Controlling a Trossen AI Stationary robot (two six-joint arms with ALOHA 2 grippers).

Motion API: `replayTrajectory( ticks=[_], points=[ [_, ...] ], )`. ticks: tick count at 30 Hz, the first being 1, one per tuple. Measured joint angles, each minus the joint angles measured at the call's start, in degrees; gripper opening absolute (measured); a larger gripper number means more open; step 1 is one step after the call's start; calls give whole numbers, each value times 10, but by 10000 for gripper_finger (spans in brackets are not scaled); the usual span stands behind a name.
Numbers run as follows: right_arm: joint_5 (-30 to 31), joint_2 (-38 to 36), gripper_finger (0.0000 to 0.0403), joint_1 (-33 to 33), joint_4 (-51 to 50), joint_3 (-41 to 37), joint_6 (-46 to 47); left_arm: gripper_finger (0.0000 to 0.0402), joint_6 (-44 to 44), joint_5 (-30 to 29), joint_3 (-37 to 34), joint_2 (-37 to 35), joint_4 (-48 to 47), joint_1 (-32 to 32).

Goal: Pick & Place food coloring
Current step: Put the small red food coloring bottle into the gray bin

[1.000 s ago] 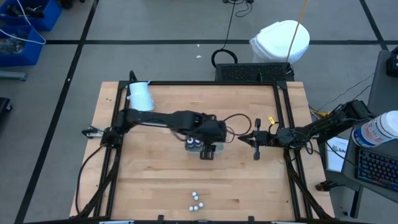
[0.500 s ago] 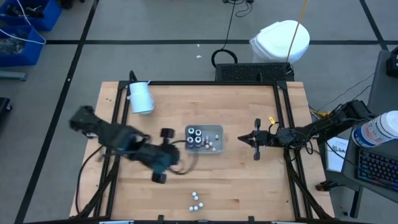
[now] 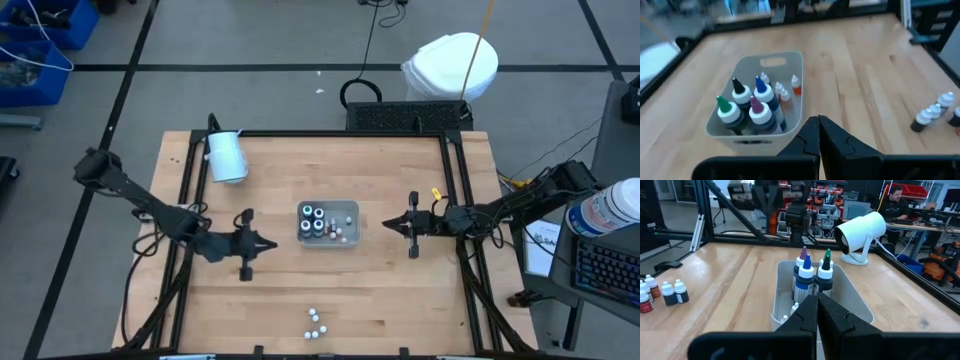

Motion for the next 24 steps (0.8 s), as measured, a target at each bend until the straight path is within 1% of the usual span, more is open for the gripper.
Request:
replayTrajectory(
  ticks=[4, 7, 9, 13, 18, 20, 22, 24],
  points=[
    [1, 0, 0, 0, 0, 0, -6, 8, 56, -18, -100, -1, 177, -1],
    [1, 4, 0, -1, -1, 0, -14, 4, 68, -26, -148, 11, 270, 3],
    [1, 8, 0, -1, 0, 0, -16, 5, 69, -25, -170, 14, 305, 1],
    [3, 21, 0, -1, -5, 0, -18, 10, 66, -45, -188, 17, 312, 1],
    [4, 37, 0, -1, -1, 0, -19, 4, 75, -46, -212, 17, 322, 1],
    [4, 44, 0, -1, 0, 0, -16, 8, 65, -53, -227, 17, 323, 1],
    [4, 50, 0, -1, 0, 0, -15, 12, 45, -72, -244, 17, 322, 1],
    [3, 56, 0, -1, -1, 0, -15, 9, 24, -86, -255, 17, 322, 1]
  ],
)
